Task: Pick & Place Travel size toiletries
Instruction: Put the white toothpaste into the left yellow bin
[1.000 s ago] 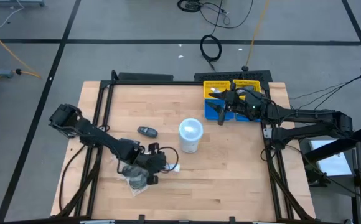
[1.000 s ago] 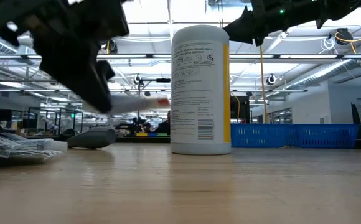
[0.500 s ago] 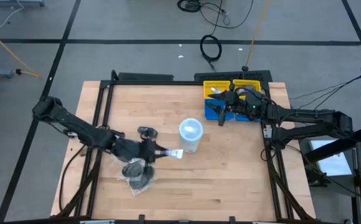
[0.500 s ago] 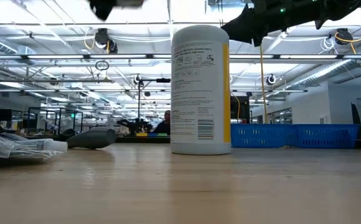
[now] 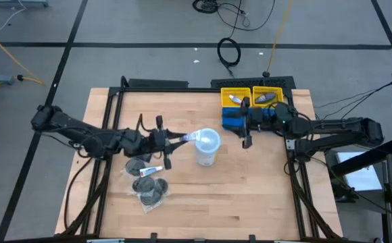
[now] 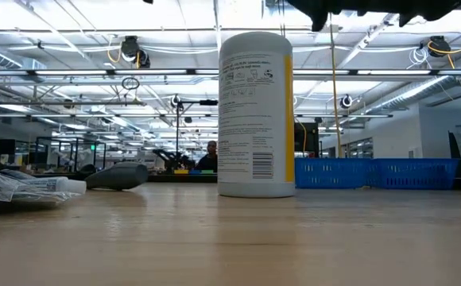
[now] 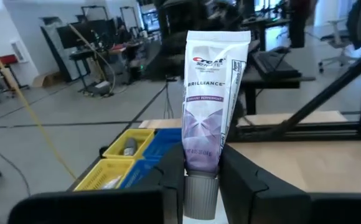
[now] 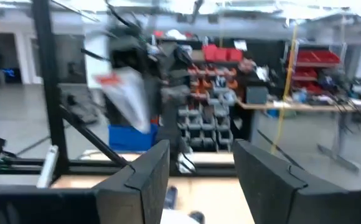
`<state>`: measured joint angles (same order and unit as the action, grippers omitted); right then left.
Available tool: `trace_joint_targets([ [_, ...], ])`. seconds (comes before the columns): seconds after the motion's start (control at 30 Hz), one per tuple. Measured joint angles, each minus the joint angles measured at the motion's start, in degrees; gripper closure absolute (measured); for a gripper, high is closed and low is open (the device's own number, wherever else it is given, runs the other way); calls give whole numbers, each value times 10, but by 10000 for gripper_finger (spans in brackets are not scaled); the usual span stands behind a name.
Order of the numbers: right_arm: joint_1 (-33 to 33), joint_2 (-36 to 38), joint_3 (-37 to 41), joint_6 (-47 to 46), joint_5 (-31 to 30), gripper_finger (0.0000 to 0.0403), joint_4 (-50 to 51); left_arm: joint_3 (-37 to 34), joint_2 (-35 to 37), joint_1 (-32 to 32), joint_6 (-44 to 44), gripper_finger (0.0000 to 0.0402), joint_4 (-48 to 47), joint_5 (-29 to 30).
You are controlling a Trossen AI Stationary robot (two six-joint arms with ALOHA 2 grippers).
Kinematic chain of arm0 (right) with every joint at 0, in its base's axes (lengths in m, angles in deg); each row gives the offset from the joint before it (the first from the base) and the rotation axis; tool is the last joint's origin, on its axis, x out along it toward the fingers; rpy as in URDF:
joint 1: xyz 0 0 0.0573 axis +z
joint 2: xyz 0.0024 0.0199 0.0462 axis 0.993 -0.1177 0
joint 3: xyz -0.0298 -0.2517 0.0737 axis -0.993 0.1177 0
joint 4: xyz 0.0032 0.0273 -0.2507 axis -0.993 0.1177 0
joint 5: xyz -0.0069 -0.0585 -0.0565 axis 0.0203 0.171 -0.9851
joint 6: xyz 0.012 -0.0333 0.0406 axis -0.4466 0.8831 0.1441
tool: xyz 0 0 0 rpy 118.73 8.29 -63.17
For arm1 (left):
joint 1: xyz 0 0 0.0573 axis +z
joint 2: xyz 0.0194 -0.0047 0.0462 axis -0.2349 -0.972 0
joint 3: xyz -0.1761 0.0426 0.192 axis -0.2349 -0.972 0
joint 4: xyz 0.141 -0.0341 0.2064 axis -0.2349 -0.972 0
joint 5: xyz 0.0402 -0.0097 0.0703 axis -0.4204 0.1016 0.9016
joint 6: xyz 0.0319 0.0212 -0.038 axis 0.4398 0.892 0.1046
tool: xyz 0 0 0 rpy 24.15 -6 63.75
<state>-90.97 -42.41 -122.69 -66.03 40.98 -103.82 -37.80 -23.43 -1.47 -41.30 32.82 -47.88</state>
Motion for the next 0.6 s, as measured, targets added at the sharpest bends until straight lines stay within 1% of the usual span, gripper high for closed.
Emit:
trace_joint_targets([
  [0.07,13,-5,0,4,0,232,-20,0,-2,17,0,346,4,-16],
  [0.13,24,-10,0,10,0,232,-26,0,-9,34,-3,348,29,-41],
  [0.23,34,-29,0,19,-1,232,-54,0,-16,53,-4,341,49,-76],
  [0.27,36,-36,0,19,-1,232,-62,0,-24,59,-4,337,68,-85],
  [0.37,37,-61,0,22,-1,232,-95,-1,-34,72,-4,332,90,-104],
  [0.43,37,-76,-1,22,-2,232,-112,0,-51,82,-5,333,126,-124],
  [0.5,37,-92,-1,24,-2,232,-134,0,-59,86,-6,339,127,-133],
  [0.6,37,-110,-1,25,-2,232,-158,0,-81,91,-6,346,157,-137],
])
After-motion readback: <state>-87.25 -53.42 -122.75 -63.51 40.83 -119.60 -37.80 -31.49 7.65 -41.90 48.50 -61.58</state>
